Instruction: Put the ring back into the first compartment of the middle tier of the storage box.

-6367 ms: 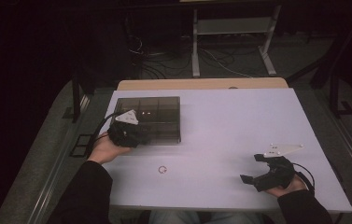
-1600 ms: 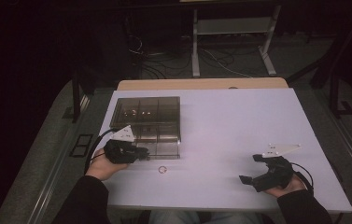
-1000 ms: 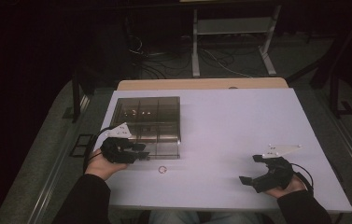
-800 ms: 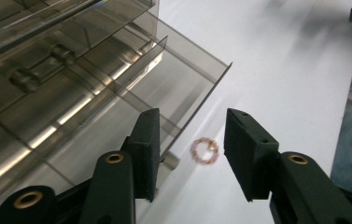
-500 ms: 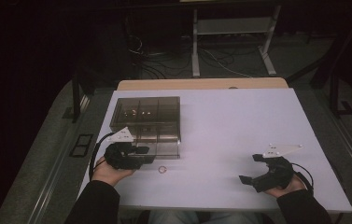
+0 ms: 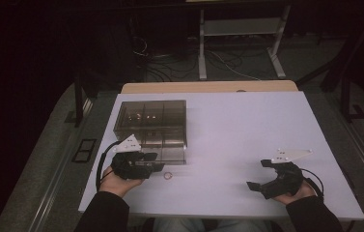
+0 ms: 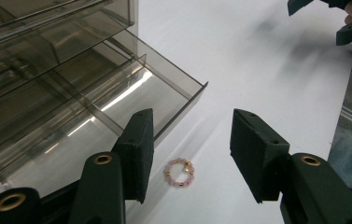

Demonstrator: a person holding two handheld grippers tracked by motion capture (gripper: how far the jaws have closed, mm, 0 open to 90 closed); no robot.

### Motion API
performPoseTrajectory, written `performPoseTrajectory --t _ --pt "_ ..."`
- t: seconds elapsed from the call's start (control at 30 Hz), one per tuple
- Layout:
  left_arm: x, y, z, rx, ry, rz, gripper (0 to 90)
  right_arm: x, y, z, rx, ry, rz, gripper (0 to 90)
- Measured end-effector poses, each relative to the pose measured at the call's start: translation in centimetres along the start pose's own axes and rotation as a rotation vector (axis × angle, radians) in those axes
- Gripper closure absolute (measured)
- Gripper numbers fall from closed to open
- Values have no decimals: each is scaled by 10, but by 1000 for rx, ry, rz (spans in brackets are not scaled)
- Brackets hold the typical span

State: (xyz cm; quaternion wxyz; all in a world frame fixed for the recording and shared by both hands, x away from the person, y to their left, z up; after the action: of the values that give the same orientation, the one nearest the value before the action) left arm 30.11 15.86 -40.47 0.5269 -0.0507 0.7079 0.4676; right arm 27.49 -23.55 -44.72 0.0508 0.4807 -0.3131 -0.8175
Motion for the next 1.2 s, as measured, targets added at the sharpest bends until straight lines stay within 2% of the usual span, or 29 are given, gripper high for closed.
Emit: performPoseTrajectory --t 0.53,0.6,0.83,0.9,1.2 --pt "8 -12 -13 6 -30 -11 486 1 -1 0 -2 -3 7 0" --pt "8 -15 -15 5 -48 -3 487 1 -1 0 0 -2 7 0" --pt "12 -22 -23 21 -60 11 489 1 -1 0 3 -4 11 0" --pt "13 -24 -24 23 -86 28 490 1 -1 0 5 -3 10 0" --pt "17 -29 -26 31 -104 50 499 2 0 0 2 0 17 0"
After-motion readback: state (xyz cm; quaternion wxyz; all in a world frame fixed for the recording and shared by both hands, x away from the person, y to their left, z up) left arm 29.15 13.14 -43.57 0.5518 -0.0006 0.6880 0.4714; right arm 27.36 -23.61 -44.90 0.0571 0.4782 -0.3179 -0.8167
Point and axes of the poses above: each handheld gripper's, and its own axes: y roughly backward along the jaws, x roughly out of its underside, z roughly to its left, the point moved 4 cm from there along -y, roughly forward along the jaws, and after that the axes turned 14 degrees about -x, right-handed, at the moved point
